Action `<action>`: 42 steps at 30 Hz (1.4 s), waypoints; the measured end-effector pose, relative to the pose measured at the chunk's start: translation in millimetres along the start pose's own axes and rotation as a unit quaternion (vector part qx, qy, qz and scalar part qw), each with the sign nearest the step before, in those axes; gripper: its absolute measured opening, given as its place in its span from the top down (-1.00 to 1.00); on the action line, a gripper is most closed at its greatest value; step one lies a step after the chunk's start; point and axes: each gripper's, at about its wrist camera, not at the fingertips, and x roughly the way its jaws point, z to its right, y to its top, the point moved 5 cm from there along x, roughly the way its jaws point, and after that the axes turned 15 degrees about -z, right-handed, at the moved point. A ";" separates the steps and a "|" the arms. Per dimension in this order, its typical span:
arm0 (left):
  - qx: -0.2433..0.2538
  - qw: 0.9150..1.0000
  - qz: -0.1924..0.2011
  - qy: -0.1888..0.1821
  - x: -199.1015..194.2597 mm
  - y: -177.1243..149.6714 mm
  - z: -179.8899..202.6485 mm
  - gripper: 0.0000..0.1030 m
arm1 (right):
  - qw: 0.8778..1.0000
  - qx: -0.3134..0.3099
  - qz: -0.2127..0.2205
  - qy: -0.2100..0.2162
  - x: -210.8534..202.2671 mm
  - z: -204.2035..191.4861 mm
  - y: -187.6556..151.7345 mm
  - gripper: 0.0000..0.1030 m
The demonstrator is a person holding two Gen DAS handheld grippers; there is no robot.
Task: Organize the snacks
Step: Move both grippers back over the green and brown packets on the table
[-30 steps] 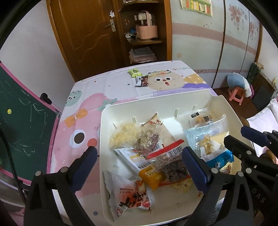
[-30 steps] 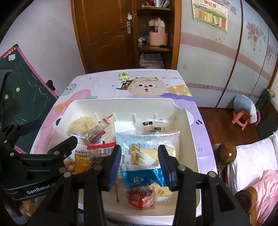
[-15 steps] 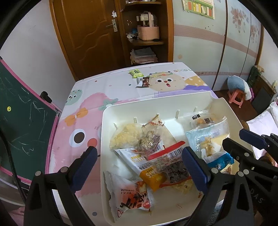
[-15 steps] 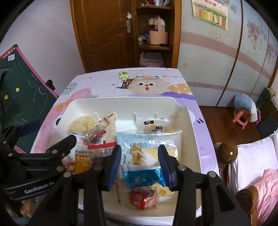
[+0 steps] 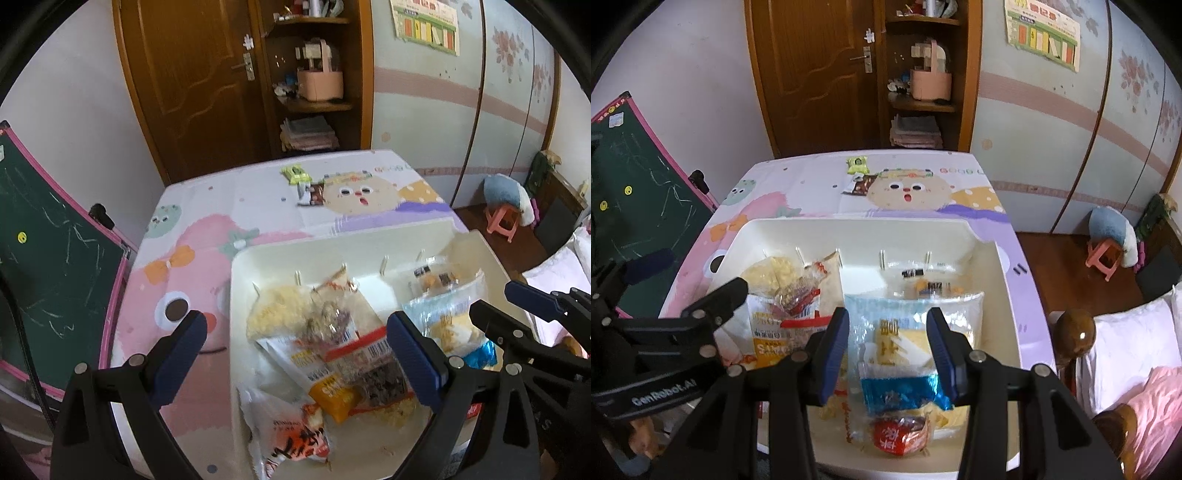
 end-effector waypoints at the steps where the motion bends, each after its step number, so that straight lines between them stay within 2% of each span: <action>1: -0.002 1.000 0.004 -0.002 -3.5 5.0 -3.4 -0.89 | 1.000 -0.004 0.002 -0.003 -1.7 -0.5 2.9 0.15; 5: -0.012 1.000 0.013 -0.009 -11.3 24.8 -18.5 -0.89 | 1.000 -0.016 0.009 -0.006 -11.2 -0.2 25.2 0.15; 8: -0.018 1.000 0.022 -0.007 -18.5 46.5 -33.9 -0.89 | 1.000 -0.015 0.003 0.014 -17.6 3.7 49.0 0.15; 13: 0.002 0.999 0.040 0.018 -32.0 93.8 -55.5 -0.89 | 0.999 -0.020 -0.002 0.031 -26.4 7.1 90.8 0.15; 18: 0.029 0.997 0.061 0.046 -44.6 158.0 -68.4 -0.89 | 0.999 -0.030 0.009 0.016 -35.5 8.0 160.0 0.15; 22: 0.040 0.993 0.093 0.062 -54.1 207.3 -73.5 -0.89 | 1.000 -0.023 0.017 0.012 -40.0 10.4 214.8 0.15; 29: 0.043 0.985 0.132 0.100 -45.0 283.1 -81.2 -0.89 | 0.999 0.001 0.029 0.022 -45.7 13.7 298.3 0.15; 32: 0.037 0.983 0.140 0.110 -32.8 307.6 -88.0 -0.89 | 0.999 0.007 0.020 0.030 -34.2 13.7 321.3 0.12; 34: 0.032 0.984 0.133 0.113 -19.6 320.7 -93.5 -0.89 | 0.999 0.002 0.003 0.032 -14.0 11.1 331.4 -0.01; 37: 0.023 0.989 0.100 0.102 16.3 337.0 -102.0 -0.90 | 0.999 0.005 -0.026 0.031 22.6 9.5 337.4 -0.02; 42: 0.005 0.996 0.023 0.090 101.1 350.2 -110.9 -0.89 | 0.990 0.015 -0.121 0.065 122.8 -2.3 326.1 -0.02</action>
